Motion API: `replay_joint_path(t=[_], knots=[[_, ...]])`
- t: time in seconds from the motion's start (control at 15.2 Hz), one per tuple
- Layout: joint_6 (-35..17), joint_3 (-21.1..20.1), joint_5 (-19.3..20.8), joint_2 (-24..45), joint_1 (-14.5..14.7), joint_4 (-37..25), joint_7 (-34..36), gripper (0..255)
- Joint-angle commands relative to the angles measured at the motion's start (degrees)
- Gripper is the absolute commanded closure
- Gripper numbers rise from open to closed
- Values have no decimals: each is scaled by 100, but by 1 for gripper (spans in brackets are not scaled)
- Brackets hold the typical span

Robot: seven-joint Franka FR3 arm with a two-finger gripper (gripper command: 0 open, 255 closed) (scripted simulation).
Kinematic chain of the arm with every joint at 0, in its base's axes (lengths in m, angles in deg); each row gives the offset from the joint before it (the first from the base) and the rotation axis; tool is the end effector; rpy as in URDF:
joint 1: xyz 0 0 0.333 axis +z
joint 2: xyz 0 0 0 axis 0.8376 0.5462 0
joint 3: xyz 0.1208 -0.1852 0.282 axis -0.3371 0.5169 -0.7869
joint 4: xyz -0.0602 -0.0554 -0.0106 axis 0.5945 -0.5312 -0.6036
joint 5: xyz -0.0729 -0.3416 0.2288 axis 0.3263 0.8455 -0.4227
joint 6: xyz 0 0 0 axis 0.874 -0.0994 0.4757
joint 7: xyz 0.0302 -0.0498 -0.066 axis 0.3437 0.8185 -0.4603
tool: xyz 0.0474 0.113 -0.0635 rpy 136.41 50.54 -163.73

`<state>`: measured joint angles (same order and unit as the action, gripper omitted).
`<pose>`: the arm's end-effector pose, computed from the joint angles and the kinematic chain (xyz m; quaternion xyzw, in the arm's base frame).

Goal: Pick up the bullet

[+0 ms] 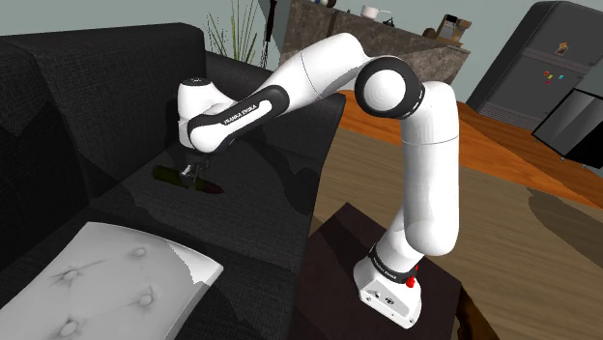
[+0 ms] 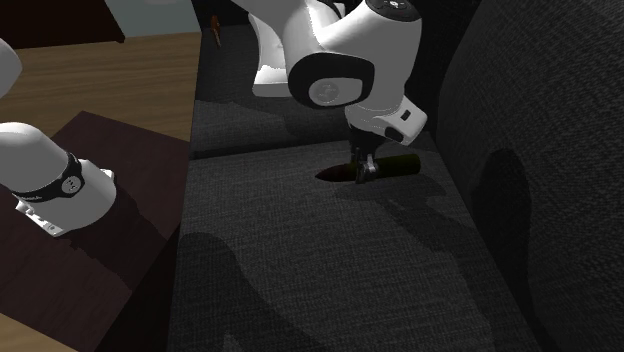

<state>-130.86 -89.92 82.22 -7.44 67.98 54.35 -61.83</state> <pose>0.6465 0.2567 0.2445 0.9718 0.2355 0.0076 0.0016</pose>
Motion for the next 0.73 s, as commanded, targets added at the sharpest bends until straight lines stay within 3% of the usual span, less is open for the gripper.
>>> replay_joint_path(t=[0.0, 0.66], knots=[[-4, 0, 0, 2, 0, 5, 0, 255], [227, -35, -54, -184, -22, -43, -33, 255]])
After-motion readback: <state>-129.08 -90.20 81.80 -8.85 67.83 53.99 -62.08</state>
